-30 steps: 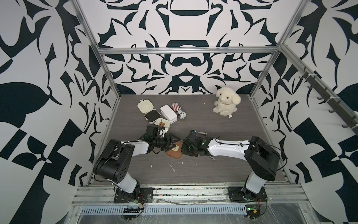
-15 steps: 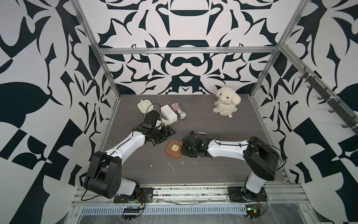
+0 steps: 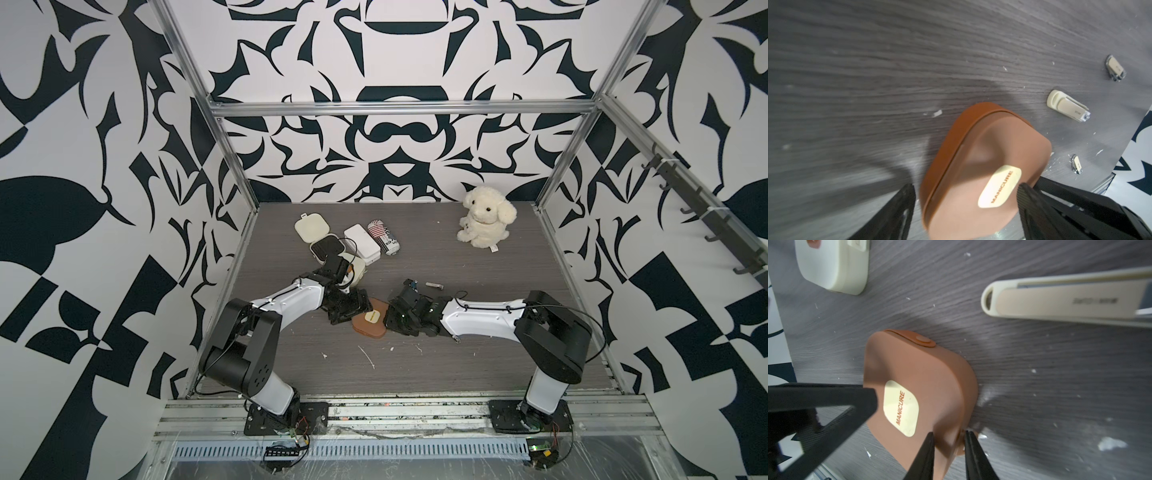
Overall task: Organize nail clipper sets
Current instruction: Close the storage box at the center of the board.
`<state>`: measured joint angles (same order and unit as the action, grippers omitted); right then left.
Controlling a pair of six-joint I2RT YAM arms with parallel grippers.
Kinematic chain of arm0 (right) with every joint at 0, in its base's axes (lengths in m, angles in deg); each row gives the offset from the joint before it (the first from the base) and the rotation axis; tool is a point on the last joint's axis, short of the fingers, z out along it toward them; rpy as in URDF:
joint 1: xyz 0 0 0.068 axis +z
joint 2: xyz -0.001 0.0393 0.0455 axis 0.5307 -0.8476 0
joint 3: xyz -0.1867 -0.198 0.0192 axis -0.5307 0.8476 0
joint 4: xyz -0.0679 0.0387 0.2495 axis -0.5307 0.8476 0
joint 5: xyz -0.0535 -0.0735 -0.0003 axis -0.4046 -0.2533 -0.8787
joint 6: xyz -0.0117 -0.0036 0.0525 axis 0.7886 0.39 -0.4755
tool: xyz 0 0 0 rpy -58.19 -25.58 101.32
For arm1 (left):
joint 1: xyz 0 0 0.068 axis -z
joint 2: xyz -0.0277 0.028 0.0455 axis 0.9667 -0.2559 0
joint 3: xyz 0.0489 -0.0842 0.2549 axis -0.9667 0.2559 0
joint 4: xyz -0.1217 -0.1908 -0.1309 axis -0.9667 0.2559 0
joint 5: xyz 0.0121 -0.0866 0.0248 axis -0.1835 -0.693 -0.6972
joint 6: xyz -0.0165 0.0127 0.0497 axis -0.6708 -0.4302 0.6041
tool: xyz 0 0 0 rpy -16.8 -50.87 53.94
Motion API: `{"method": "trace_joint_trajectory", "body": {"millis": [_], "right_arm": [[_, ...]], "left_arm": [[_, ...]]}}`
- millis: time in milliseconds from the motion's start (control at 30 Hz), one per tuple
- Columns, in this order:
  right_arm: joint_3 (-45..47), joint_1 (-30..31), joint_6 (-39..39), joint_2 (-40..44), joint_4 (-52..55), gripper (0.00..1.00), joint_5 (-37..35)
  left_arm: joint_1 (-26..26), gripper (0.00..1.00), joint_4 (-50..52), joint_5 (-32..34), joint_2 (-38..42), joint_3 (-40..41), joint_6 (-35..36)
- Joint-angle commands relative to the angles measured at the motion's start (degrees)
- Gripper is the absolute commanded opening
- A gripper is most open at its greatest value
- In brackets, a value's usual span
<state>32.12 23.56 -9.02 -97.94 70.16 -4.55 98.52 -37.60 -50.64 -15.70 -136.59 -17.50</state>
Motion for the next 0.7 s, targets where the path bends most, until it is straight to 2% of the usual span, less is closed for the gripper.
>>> {"method": "trace_joint_trajectory", "body": {"millis": [0,233,467,667], "right_arm": [[0.74,0.28,0.57,-3.13,4.05,0.29,0.20],[1.33,-0.05,-0.20,-6.82,0.45,0.29,2.29],[3.48,-0.07,-2.99,-9.93,-8.20,0.29,5.86],[3.44,0.97,-4.27,-11.47,-11.73,0.29,7.54]], "left_arm": [[0.50,0.78,0.20,-1.43,-2.12,-1.06,2.16],[3.18,0.67,-1.70,-3.20,-3.33,2.08,-0.15],[5.36,0.66,-6.08,-3.81,-2.23,7.27,-5.10],[5.34,0.66,-7.59,-3.78,-2.15,7.55,-6.23]]}}
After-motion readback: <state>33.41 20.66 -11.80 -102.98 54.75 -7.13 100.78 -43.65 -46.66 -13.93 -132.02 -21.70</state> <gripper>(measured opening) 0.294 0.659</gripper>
